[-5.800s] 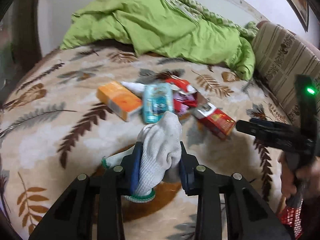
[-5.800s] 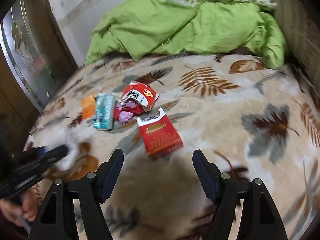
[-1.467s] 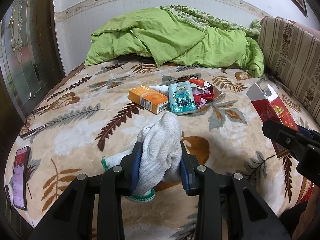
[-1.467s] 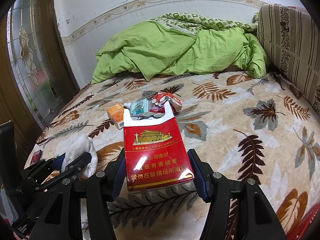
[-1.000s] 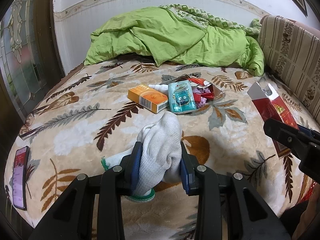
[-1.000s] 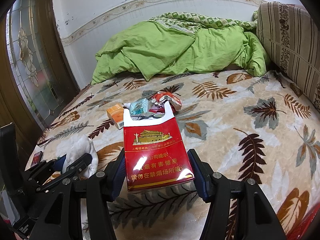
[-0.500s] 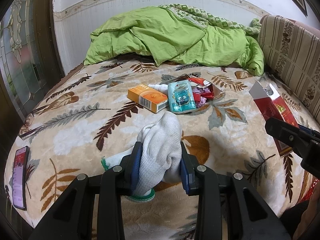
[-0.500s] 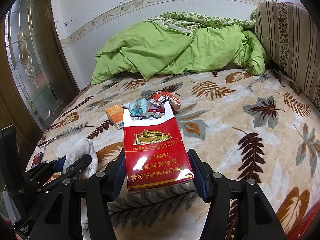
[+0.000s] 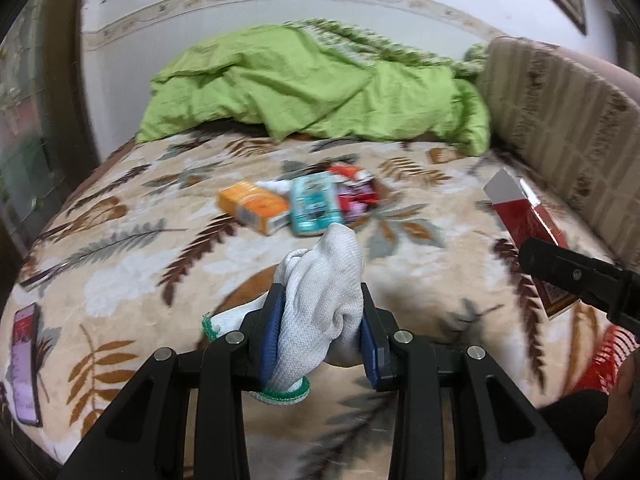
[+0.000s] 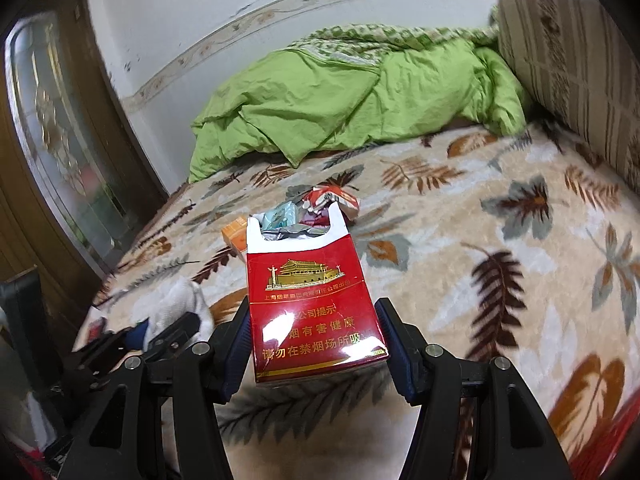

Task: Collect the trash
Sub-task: 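Carry the glove in the left gripper and pack in the right to the red basket, then open both grippers over the red basket to drop glove and pack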

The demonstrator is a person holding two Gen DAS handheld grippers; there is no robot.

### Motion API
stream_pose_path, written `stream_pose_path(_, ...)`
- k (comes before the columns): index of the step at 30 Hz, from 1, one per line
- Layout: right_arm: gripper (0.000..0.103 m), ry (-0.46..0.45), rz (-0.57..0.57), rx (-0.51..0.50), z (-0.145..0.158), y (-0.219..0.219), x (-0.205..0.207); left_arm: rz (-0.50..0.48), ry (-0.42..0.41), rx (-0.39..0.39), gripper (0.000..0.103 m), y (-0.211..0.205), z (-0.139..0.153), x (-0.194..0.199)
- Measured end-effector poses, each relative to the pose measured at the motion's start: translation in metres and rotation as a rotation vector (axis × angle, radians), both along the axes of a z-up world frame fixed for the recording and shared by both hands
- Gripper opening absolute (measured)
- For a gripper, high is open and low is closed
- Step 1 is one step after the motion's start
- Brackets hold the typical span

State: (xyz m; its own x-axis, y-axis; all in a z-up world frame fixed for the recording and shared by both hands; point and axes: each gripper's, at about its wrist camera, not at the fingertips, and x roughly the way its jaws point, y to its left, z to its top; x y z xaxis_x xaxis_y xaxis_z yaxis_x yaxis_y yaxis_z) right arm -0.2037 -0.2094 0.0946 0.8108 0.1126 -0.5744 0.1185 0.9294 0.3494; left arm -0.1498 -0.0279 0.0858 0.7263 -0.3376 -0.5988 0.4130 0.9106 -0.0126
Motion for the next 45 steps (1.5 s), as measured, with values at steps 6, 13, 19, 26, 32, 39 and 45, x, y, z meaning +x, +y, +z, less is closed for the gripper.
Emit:
stream_pose_path(6,0.063,-0.012,-0.06,0.072,0.019,-0.034,-0.051,-0.154,0.032,-0.052,0.033,-0.03,0.021,-0.021)
stream_pose_path(13,0.063,-0.028,-0.205,0.091,0.037,-0.089,-0.127,-0.377,0.055,-0.081,0.034,-0.089,0.048,-0.067)
stream_pose_path(19,0.063,-0.03,-0.389,0.132,0.04,-0.148,-0.195,-0.592,0.079,-0.097,0.034,-0.159,0.067,-0.119)
stream_pose_path(26,0.063,-0.028,-0.55,0.155,0.037,-0.188,-0.259,-0.753,0.203,-0.128,0.034,-0.227,0.066,-0.153)
stream_pose_path(32,0.064,-0.003,-0.635,0.182,0.018,-0.21,-0.29,-0.867,0.328,-0.105,0.035,-0.27,0.04,-0.174)
stream_pose_path(39,0.067,0.048,-0.702,0.273,-0.016,-0.229,-0.305,-0.903,0.293,-0.094,0.062,-0.274,0.041,-0.186)
stream_pose_path(45,0.067,0.015,-0.674,0.215,0.001,-0.223,-0.293,-0.84,0.285,-0.115,0.062,-0.253,0.049,-0.167)
